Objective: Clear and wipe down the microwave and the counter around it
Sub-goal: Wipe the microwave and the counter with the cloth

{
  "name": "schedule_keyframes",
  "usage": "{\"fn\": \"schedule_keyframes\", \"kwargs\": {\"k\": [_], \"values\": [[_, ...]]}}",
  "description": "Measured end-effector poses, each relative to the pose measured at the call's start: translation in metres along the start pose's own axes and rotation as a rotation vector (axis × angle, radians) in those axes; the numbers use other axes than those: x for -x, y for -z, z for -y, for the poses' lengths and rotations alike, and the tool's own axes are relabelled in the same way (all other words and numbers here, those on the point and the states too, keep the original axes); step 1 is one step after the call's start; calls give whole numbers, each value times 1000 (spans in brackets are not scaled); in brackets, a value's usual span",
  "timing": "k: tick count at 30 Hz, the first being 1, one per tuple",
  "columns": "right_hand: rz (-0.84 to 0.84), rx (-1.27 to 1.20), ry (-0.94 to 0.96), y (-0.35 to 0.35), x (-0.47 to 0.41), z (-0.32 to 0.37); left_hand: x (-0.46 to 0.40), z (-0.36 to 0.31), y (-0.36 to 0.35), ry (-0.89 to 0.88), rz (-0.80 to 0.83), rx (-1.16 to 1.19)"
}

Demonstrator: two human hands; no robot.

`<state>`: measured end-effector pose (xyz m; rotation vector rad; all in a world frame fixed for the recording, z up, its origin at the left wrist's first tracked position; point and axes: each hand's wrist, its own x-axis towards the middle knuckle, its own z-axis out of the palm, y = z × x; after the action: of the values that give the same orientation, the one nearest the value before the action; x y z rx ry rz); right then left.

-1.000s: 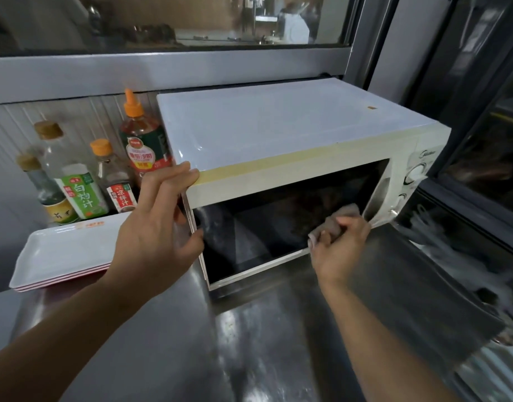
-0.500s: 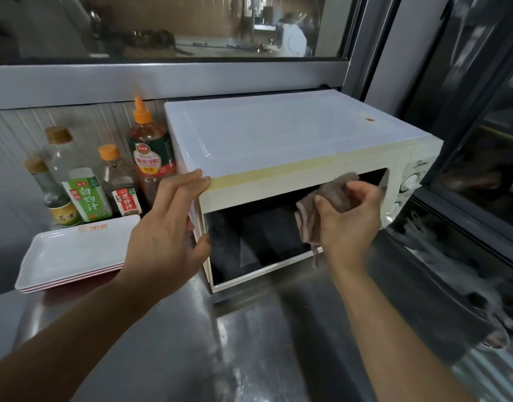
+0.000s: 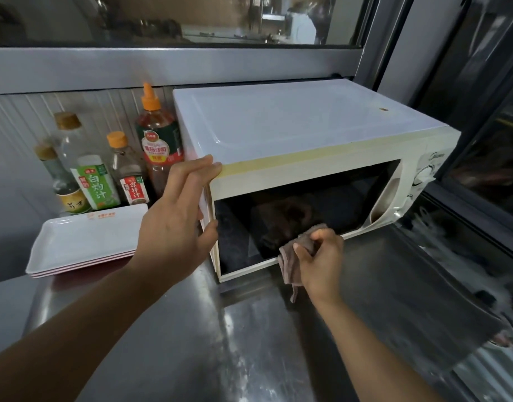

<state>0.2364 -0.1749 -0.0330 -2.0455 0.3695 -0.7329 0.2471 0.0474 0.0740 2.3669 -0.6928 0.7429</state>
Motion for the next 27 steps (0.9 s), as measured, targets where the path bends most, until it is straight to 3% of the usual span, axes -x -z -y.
{"fn": "schedule_keyframes", "kwargs": {"k": [6, 10, 14, 17, 20, 27], "values": [[-282, -134, 180, 14, -26, 76, 0, -1, 8, -12, 44, -10], [-338, -175, 239, 3, -19, 78, 0, 3, 8, -14, 47, 17], [-201, -105, 237, -19, 15, 37, 1, 4, 4, -17, 32, 39], [-9, -83, 123, -29, 37, 8, 3, 5, 2, -9, 30, 21], [74, -41, 13, -28, 34, 6, 2, 6, 3, -10, 44, 2], [-174, -248, 152, -14, 11, 97, 3, 6, 11, 5, 115, 1]]}}
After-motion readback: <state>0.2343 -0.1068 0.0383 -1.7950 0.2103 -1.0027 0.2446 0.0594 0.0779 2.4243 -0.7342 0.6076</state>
